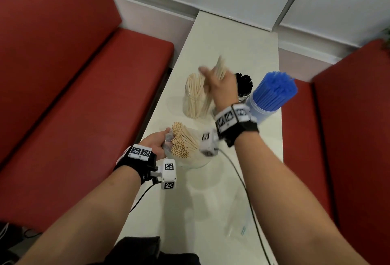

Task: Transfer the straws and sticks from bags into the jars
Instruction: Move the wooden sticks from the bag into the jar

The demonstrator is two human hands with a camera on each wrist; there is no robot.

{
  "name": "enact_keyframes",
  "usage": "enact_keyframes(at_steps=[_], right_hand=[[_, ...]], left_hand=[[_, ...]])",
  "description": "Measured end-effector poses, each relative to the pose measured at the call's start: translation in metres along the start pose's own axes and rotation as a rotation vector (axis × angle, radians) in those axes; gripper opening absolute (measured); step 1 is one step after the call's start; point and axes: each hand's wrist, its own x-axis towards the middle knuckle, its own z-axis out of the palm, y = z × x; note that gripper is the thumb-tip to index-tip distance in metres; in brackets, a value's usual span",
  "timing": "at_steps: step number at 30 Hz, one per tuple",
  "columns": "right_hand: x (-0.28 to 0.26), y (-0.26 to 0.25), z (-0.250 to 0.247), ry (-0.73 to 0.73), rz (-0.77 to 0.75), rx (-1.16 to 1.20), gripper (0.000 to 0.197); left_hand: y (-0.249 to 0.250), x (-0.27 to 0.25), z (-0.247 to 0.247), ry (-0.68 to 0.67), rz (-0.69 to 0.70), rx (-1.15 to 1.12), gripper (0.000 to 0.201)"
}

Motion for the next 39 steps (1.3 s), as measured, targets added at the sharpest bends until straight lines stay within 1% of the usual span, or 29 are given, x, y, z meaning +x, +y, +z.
enact_keyframes(at_steps=[3,5,8,12,15,20,23,26,29,30,31,32,33,35,36,37,38,39], right_hand=[[0.049,-0.047,-0.004,0.095,-0.156,0.088,0.038],[0.07,-0.055,-0.002,0.115,-0.184,0.133,0.04],[0.084,-0.038,0.008,0.121,-0.12,0.146,0.042],[0.09,0.009,0.024,0.1,-0.009,0.116,0.045],[0.091,0.043,0.033,0.085,0.058,0.048,0.046],[0.094,0.083,0.038,0.053,0.122,-0.016,0.044],[0.097,0.09,0.041,0.043,0.101,-0.022,0.039],[0.105,0.086,0.042,0.048,0.012,-0.009,0.033],[0.11,0.081,0.043,0.08,-0.095,-0.07,0.021],[0.11,0.08,0.043,0.081,-0.139,-0.108,0.016],[0.11,0.082,0.044,0.065,-0.192,-0.178,0.017],[0.11,0.087,0.044,0.017,-0.242,-0.295,0.024],[0.111,0.093,0.046,-0.071,-0.268,-0.464,0.035],[0.107,0.104,0.049,-0.271,-0.229,-0.892,0.055],[0.104,0.109,0.049,-0.341,-0.216,-1.09,0.062],[0.102,0.114,0.049,-0.399,-0.22,-1.235,0.067],[0.102,0.115,0.048,-0.452,-0.222,-1.316,0.07],[0.102,0.113,0.048,-0.496,-0.204,-1.337,0.071]], left_hand=[[0.003,0.001,0.002,-0.02,-0.027,0.003,0.031],[0.005,0.0,0.003,-0.048,-0.047,-0.026,0.033],[0.008,0.002,0.004,-0.057,-0.046,-0.049,0.032],[0.012,0.003,0.006,-0.053,-0.071,-0.087,0.033],[0.014,0.0,0.01,-0.036,-0.058,-0.06,0.035],[0.018,0.001,0.013,-0.063,-0.076,-0.088,0.035],[0.017,0.007,0.013,-0.047,-0.064,-0.057,0.033],[0.017,0.011,0.014,-0.012,-0.041,-0.024,0.032],[0.019,0.011,0.016,-0.015,-0.047,-0.025,0.033],[0.02,0.01,0.016,-0.021,-0.055,-0.032,0.034],[0.02,0.009,0.016,-0.024,-0.065,-0.041,0.034],[0.02,0.008,0.016,-0.027,-0.071,-0.044,0.035],[0.019,0.007,0.016,-0.03,-0.07,-0.039,0.034],[0.018,0.006,0.016,-0.028,-0.052,-0.017,0.033],[0.017,0.006,0.015,-0.024,-0.043,-0.01,0.032],[0.016,0.006,0.015,-0.019,-0.039,-0.008,0.031],[0.016,0.005,0.016,-0.017,-0.039,-0.007,0.031],[0.015,0.004,0.017,-0.015,-0.038,-0.005,0.031]])
